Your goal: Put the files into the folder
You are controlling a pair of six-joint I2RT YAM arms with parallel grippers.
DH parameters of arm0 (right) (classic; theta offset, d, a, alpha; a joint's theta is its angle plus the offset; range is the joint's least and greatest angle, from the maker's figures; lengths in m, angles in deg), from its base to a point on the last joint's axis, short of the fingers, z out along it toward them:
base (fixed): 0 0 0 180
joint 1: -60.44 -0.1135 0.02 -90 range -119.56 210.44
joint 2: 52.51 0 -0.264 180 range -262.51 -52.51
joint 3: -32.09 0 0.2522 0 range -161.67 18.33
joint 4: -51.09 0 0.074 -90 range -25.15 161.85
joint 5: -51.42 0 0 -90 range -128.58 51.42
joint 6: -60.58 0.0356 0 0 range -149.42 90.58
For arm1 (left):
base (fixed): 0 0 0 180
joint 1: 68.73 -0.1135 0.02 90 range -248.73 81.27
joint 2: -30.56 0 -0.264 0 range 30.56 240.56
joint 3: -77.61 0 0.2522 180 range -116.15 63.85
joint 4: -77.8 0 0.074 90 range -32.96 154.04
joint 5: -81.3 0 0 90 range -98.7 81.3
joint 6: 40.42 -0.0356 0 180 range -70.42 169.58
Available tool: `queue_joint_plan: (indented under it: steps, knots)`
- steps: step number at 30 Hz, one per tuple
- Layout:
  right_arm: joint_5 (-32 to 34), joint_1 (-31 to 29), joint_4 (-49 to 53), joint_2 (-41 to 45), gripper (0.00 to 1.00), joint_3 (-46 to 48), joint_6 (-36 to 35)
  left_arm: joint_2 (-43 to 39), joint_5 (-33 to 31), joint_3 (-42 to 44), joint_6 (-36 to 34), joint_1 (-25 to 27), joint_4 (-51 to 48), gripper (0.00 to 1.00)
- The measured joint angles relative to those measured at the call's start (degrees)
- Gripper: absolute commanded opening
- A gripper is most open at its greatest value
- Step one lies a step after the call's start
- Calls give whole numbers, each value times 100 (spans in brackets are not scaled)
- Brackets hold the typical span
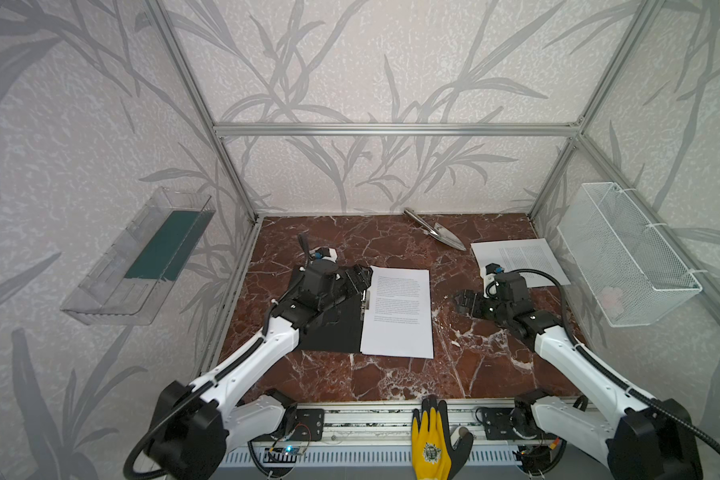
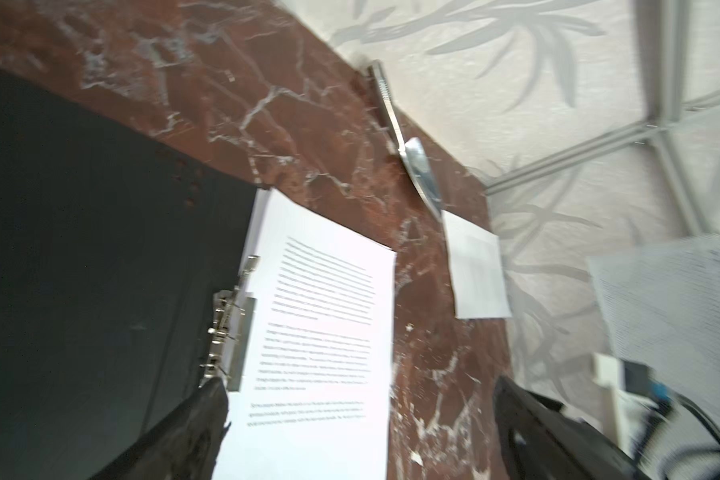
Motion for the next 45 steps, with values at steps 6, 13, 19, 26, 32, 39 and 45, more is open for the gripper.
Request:
queue_joint_plan:
  steps: [6,13,19,26,32,39,45]
  knots:
    - [682,81,-4,-1001,99,-339,251,-1276,675,820,-190,111,-48,99]
    - [966,643,-269,-2494,99,-1296,706,-1508,1609,1563,-448,127,409,99]
    - [933,1141,-310,-3888,99,-2761,769,-1681,1906,2050,-452,149,973,99]
    - [498,1596,-74,-5252,100,-4295,883,-2133,1871,2162,-468,170,1078,99]
    - [162,1836,166,-5792,100,-4798,914,-2190,1847,2190,-466,192,1128,99]
    - [-13,1851,481,-5818,97,-4868,876,-2216,1681,2192,-468,192,1073,99]
    - [-398,1851,229,-5101,97,-3803,1073,-2551,1145,2192,-470,192,704,99]
